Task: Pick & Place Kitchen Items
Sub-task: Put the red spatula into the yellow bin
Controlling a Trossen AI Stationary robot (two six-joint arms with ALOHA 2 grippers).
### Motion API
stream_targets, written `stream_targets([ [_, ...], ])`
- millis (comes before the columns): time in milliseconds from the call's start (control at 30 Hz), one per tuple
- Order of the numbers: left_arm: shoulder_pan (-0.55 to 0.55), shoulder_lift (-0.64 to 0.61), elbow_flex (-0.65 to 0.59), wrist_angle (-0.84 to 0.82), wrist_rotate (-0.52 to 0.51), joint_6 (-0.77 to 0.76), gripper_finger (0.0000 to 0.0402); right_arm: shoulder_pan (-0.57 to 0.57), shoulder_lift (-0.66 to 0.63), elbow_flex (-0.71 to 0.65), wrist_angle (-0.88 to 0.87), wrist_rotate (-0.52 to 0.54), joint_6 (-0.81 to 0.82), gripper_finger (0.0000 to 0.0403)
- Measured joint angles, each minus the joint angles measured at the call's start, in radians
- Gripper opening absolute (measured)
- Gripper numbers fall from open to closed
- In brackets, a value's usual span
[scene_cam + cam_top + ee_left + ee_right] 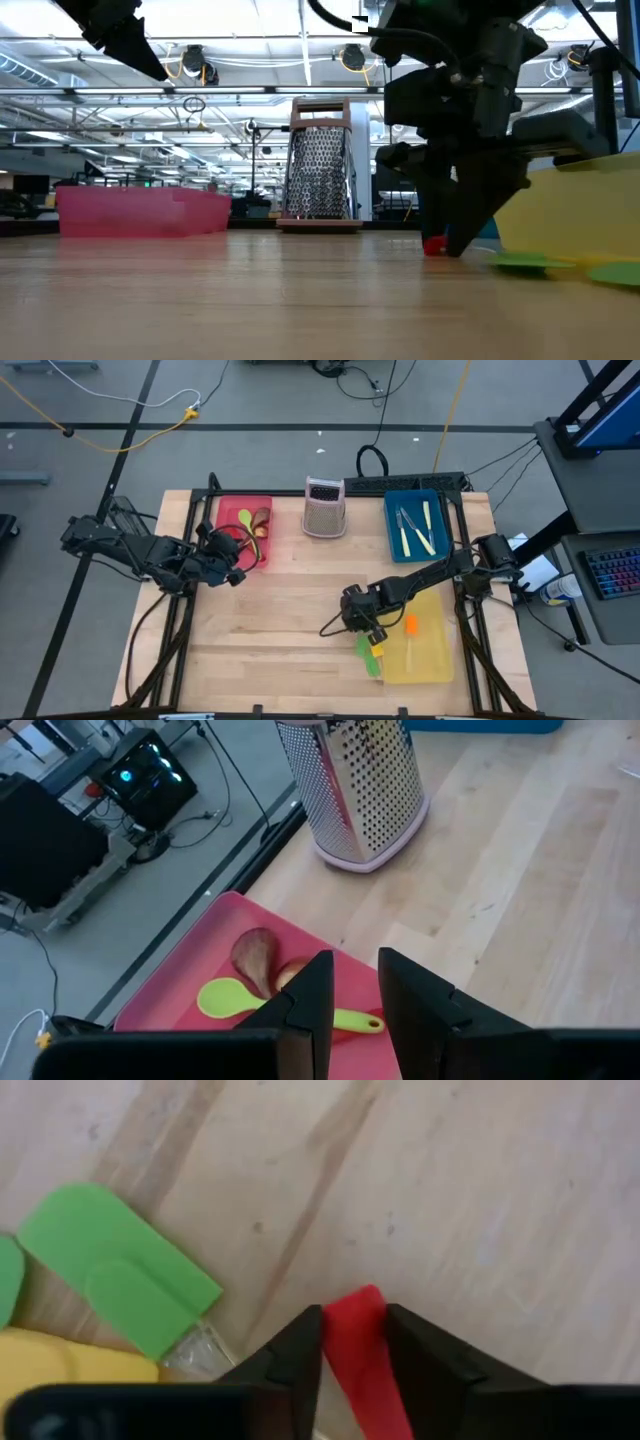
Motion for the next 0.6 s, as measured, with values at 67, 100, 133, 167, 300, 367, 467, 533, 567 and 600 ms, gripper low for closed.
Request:
stream_targets([
  [67,0.0,0.0,0.0,0.0,0.0,0.009,0.0088,-0.005,0.0,0.0,-0.008,0.001,0.02,0.0076],
  [100,0.0,0.0,0.0,0.0,0.0,0.017,0.0088,-0.006,0.0,0.0,-0.012,0.003,0.028,0.0062],
  [133,0.0,0.0,0.0,0.0,0.0,0.02,0.0088,-0.007,0.0,0.0,-0.015,0.004,0.03,0.0047],
  [167,0.0,0.0,0.0,0.0,0.0,0.023,0.0088,-0.007,0.0,0.0,-0.018,0.005,0.031,0.0033],
  [300,0.0,0.0,0.0,0.0,0.004,0.023,0.0088,-0.008,-0.018,-0.002,-0.026,0.007,0.031,0.0011],
  [367,0.0,0.0,0.0,0.0,0.014,0.023,0.0088,-0.007,-0.035,-0.004,-0.024,0.009,0.034,0.0014],
  [467,0.0,0.0,0.0,0.001,0.027,0.023,0.0088,-0.007,-0.077,-0.006,-0.018,0.02,0.054,0.001],
  [533,-0.001,0.0,0.0,0.002,0.027,0.021,0.0088,-0.007,-0.117,-0.006,0.006,0.02,0.057,0.0006],
  [567,-0.001,0.0,0.0,0.002,0.027,0.022,0.0088,-0.006,-0.136,-0.004,0.022,0.02,0.057,0.0006],
  [600,-0.001,0.0,0.0,0.002,0.027,0.022,0.0088,-0.005,-0.157,-0.004,0.029,0.025,0.057,0.0006],
])
